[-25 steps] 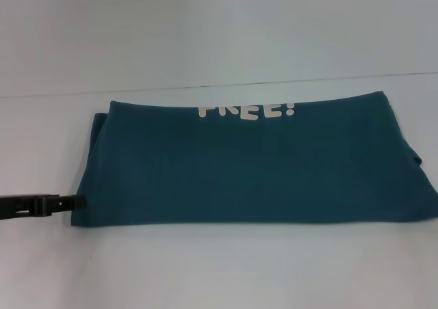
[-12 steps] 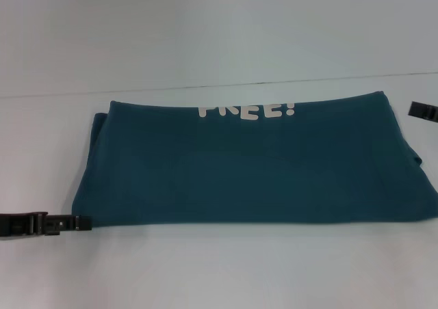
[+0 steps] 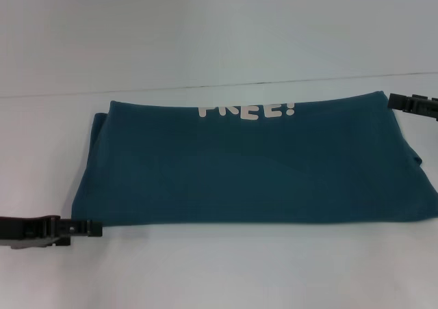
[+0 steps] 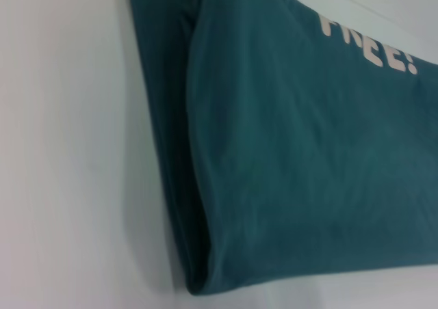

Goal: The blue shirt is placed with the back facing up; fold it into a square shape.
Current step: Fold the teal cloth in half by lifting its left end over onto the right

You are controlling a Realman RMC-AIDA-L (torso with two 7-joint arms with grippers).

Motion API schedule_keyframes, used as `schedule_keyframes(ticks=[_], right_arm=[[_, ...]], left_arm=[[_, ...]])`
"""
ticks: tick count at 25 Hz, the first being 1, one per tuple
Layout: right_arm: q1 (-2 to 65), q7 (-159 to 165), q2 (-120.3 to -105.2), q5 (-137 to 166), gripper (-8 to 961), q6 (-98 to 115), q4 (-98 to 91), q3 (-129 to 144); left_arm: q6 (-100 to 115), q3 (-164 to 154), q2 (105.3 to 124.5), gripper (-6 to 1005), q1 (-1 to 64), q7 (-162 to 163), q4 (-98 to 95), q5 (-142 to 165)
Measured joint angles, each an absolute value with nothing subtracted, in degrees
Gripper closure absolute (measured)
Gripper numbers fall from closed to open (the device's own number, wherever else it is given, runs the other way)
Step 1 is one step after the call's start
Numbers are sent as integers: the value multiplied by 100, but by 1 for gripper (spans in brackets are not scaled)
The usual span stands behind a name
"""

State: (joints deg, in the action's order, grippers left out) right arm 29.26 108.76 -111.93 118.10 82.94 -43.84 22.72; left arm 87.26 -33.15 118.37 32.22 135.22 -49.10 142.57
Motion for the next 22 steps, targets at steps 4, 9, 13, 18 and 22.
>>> schedule_keyframes(ticks=[4, 9, 13, 18, 22], right_arm=[[2894, 10872, -11195, 11762, 40, 8279, -4404, 2235], [2880, 10871, -11171, 11719, 45, 8301, -4437, 2225], [2883, 10872, -11151, 11711, 47, 8309, -4447, 2224], [2900, 10871, -11128, 11690, 48, 8300, -4447, 2217], [2907, 10880, -11122, 11664, 49, 8287, -4447, 2215]], left_arm=[[8538, -3323, 11845, 110, 3282, 13691, -4850, 14257], [8446, -3474, 11836, 110, 3415, 13964, -4776, 14263], [8427, -3569, 11816, 110, 3522, 14177, -4772, 14422], [8387, -3611, 11797, 111, 3678, 14366, -4759, 14664], [8293, -3634, 11795, 111, 3740, 14411, -4715, 14797]])
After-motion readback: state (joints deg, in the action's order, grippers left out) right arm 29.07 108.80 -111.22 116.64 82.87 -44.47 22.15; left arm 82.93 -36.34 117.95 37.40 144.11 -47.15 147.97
